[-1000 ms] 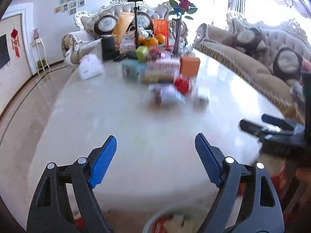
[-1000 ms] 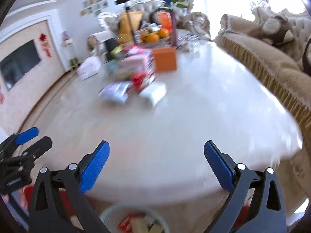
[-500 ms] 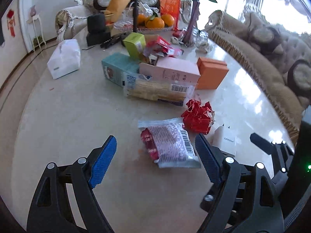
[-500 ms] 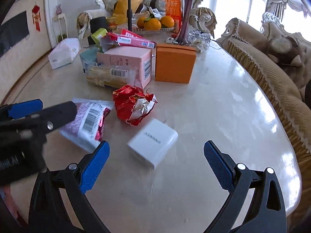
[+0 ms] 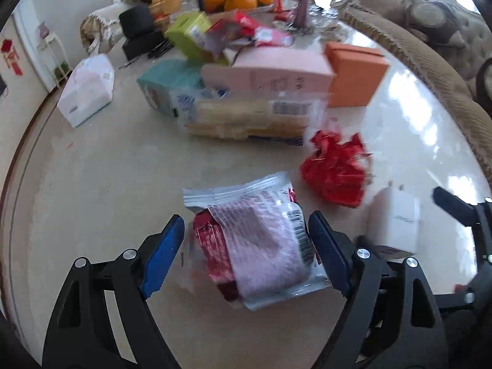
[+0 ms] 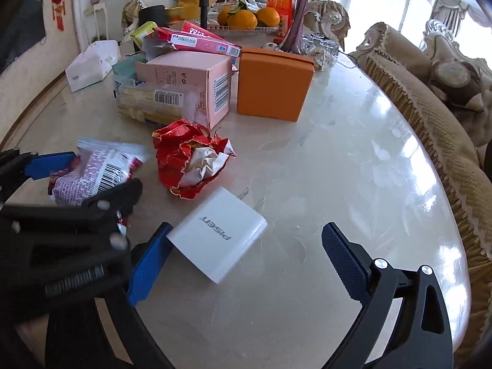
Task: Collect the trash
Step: 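Grasp the red-white snack bag with the left tool while the right tool grasps the white charger, then carry the snack bag and white charger to the wastebasket and open both tools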
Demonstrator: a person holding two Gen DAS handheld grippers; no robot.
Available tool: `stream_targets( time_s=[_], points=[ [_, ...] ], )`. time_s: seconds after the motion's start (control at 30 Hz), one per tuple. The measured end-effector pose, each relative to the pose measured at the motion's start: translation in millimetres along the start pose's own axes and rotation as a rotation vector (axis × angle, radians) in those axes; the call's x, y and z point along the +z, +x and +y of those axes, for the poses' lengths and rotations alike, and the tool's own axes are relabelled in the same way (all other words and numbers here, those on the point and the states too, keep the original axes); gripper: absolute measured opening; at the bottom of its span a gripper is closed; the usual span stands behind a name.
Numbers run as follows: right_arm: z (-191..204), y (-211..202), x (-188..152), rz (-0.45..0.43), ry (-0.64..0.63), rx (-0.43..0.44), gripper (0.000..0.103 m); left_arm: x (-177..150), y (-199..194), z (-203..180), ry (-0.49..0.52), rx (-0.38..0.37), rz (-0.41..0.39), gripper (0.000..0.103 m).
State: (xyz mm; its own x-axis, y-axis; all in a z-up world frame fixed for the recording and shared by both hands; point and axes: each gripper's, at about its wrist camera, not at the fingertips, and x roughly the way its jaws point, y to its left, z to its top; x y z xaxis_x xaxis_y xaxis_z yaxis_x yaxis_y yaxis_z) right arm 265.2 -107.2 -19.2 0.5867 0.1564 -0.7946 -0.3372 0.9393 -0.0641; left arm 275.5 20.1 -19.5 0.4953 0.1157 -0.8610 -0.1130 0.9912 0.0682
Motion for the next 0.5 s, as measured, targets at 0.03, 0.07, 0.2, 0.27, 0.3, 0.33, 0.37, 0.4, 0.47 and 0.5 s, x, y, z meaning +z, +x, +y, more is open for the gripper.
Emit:
stream_targets(
  time_s=[0.03, 0.07, 0.2, 0.27, 0.3, 0.33, 0.37, 0.4, 0.47, 0.5],
  points=[
    [-2, -1, -1, 0.001, 0.000, 0.008, 0.092, -1, 3, 4, -0.004, 0.009, 0.002, 0.081],
    [-3, 0, -1, 0.002, 0.002, 0.012, 0.092, -2, 4, 7, -0.004, 0.022, 0.002, 0.081],
    [-11, 0, -2, -0.001, 0.022, 0.066, 0.077, -8, 5, 24, -0.040, -0.004, -0.012, 0.079],
    [-11, -1, -2, -0.001, 0.022, 0.074, 0.076, -10, 3, 27, -0.040, -0.019, -0.027, 0.072],
    [-10, -1, -2, -0.002, 0.019, 0.076, 0.073, -11, 2, 27, -0.035, -0.021, -0.034, 0.062],
    [-9, -2, -2, -0.008, 0.015, 0.107, 0.061, -12, -1, 28, -0.029, -0.022, -0.046, 0.054],
    [-8, -3, -1, -0.013, 0.011, 0.104, 0.054, -14, -3, 27, -0.026, -0.024, -0.049, 0.049],
    [-9, -4, -1, -0.014, 0.012, 0.094, 0.050, -16, -5, 29, -0.028, -0.034, -0.057, 0.047],
    [-11, -6, -2, -0.013, 0.025, 0.110, 0.048, -19, -7, 34, -0.049, -0.055, -0.069, 0.045],
    [-14, -7, -4, -0.018, 0.033, 0.122, 0.046, -22, -9, 40, -0.069, -0.076, -0.076, 0.045]
  ],
)
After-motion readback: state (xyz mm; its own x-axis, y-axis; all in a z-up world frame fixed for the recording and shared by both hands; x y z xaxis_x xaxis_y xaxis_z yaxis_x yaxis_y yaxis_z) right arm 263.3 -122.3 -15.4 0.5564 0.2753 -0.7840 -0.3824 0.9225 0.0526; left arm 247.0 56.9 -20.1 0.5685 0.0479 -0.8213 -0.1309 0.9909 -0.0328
